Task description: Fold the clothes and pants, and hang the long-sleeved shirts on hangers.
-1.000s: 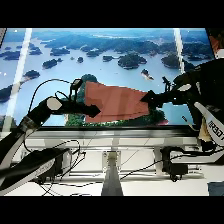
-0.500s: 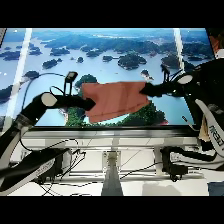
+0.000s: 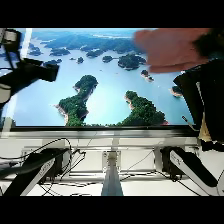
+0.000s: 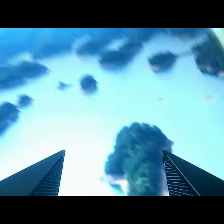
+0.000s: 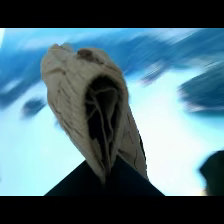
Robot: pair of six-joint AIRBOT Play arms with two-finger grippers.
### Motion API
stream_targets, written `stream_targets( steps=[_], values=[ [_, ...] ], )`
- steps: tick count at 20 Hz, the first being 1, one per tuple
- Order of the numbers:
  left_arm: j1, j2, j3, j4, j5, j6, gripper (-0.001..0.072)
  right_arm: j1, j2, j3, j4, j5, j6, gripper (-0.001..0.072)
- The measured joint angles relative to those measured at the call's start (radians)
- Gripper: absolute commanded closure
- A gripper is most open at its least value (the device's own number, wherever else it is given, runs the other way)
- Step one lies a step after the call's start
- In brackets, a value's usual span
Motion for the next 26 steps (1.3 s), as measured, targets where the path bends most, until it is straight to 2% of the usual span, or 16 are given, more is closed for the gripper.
stream_targets(
  steps=[4, 5, 7, 10, 11, 12, 13, 14, 15, 18, 21, 23, 26],
  values=[
    [0.032, 0.057, 0.011, 0.021, 0.02, 0.0, 0.002, -0.257, 0.085, 0.124, -0.235, 0.143, 0.191, 0.0697],
    [0.036, 0.064, 0.012, 0.024, 0.02, 0.0, 0.0019, -0.338, 0.097, 0.148, -0.28, 0.2, 0.23, 0.0669],
    [0.04, 0.072, 0.014, 0.027, 0.027, 0.0, 0.0019, -0.497, 0.11, 0.181, -0.336, 0.304, 0.282, 0.0438],
    [0.043, 0.077, 0.014, 0.029, 0.028, 0.0, 0.0019, -0.719, 0.119, 0.203, -0.38, 0.41, 0.32, 0.0177],
    [0.044, 0.078, 0.014, 0.029, 0.029, 0.0, 0.002, -0.783, 0.12, 0.207, -0.384, 0.435, 0.328, 0.0181],
    [0.043, 0.078, 0.014, 0.03, 0.029, 0.0, 0.0019, -0.83, 0.121, 0.209, -0.384, 0.447, 0.334, 0.0225],
    [0.043, 0.079, 0.014, 0.031, 0.029, 0.0, 0.0019, -0.865, 0.122, 0.209, -0.371, 0.463, 0.337, 0.0393],
    [0.043, 0.079, 0.014, 0.031, 0.029, 0.0, 0.0019, -0.883, 0.122, 0.205, -0.338, 0.467, 0.337, 0.0644],
    [0.043, 0.079, 0.014, 0.031, 0.029, 0.0, 0.0019, -0.888, 0.122, 0.196, -0.297, 0.473, 0.332, 0.0698],
    [0.043, 0.079, 0.014, 0.031, 0.03, 0.0, 0.0019, -0.814, 0.116, 0.156, -0.124, 0.477, 0.253, 0.0699],
    [0.043, 0.079, 0.014, 0.031, 0.03, 0.0, 0.002, -0.613, 0.111, 0.107, 0.005, 0.485, 0.156, 0.0699],
    [0.043, 0.079, 0.014, 0.031, 0.03, 0.0, 0.0019, -0.421, 0.109, 0.086, 0.018, 0.486, 0.106, 0.07],
    [0.043, 0.079, 0.014, 0.031, 0.03, 0.0, 0.0019, -0.108, 0.108, 0.071, -0.097, 0.477, 0.067, 0.0699]
  ],
)
